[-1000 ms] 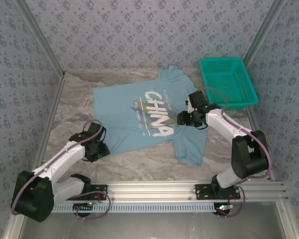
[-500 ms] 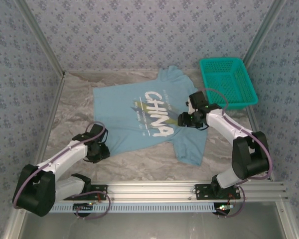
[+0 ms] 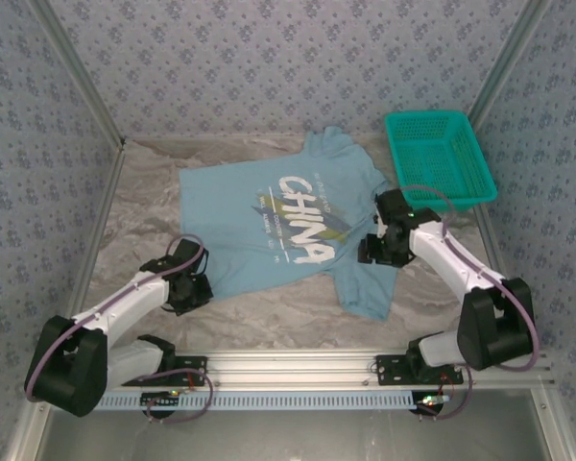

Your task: Fold the inside-out t-shirt

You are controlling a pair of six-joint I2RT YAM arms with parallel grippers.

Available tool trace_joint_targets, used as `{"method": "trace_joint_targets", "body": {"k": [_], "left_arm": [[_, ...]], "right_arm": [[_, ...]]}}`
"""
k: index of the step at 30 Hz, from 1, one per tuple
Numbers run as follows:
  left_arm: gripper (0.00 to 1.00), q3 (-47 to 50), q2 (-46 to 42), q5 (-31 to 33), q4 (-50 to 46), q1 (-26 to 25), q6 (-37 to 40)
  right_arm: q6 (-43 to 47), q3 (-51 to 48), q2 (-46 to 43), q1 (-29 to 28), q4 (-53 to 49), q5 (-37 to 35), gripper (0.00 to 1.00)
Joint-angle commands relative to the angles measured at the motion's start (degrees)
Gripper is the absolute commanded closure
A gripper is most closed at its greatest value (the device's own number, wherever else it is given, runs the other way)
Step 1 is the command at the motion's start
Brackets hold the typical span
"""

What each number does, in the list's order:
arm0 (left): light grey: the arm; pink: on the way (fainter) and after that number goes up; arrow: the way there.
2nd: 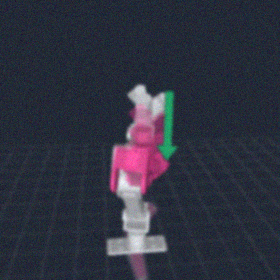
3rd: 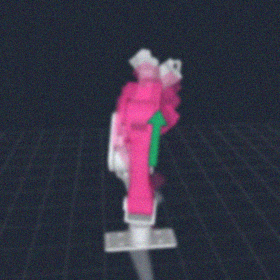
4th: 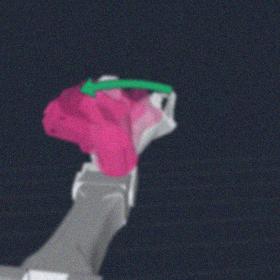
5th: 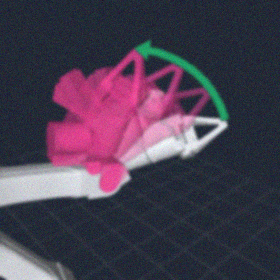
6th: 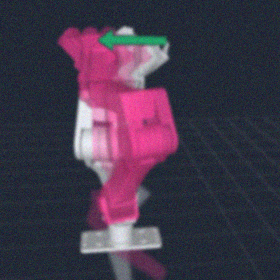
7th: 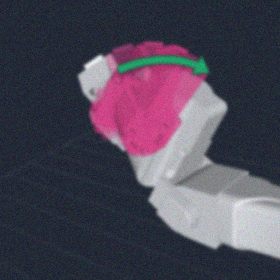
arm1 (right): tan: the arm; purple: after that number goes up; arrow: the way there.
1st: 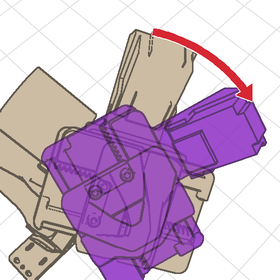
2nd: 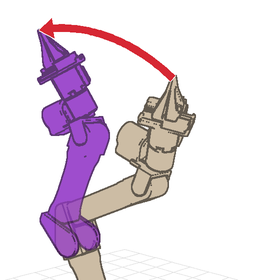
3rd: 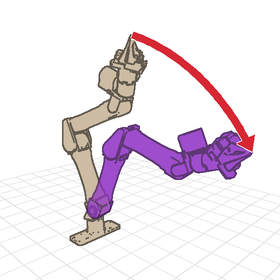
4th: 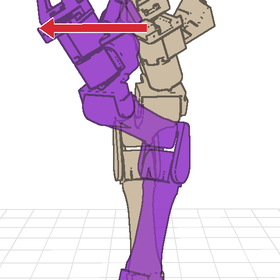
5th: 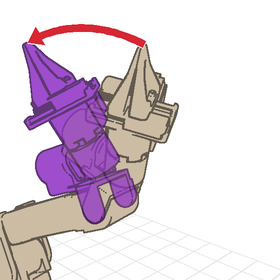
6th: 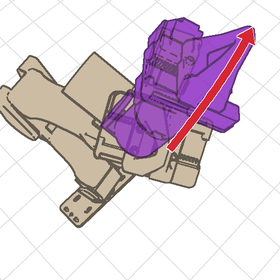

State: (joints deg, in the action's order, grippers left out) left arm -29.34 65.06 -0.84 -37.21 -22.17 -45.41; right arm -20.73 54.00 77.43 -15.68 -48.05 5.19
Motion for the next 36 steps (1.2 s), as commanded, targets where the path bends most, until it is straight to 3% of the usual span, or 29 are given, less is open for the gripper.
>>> {"method": "trace_joint_targets", "body": {"k": [1,10,17,26,31,36], "left_arm": [[1.0,-2.6,0.7,-1.2,1.0,0.2,1.8],[1.0,-4.7,-0.7,-1.6,0.8,0.4,4.0],[1.0,-7.1,-1.3,-1.7,-0.5,1.1,6.2],[1.0,-9.2,-2.4,-1.9,-1.4,2.1,7.5],[1.0,-10.5,-3.4,-1.9,-2.9,3.7,8.7],[1.0,-11.8,-3.7,-2.4,-3.6,6.0,10.5]], "right_arm": [[-4.4,-3.2,-4.3,1.2,-6.1,-1.6,0.42],[-14.6,-11.8,-7.4,-1.1,-5.9,-1.5,0.4],[-19.2,-16.6,-4.6,-3.5,-2.4,3.3,0.48],[-16.9,-15.3,-0.3,-4.0,-4.6,0.5,0.53],[-13.5,-12.9,4.4,-3.9,-5.9,3.0,0.53],[-13.2,-11.4,9.0,-4.9,-3.7,5.1,0.64]]}}
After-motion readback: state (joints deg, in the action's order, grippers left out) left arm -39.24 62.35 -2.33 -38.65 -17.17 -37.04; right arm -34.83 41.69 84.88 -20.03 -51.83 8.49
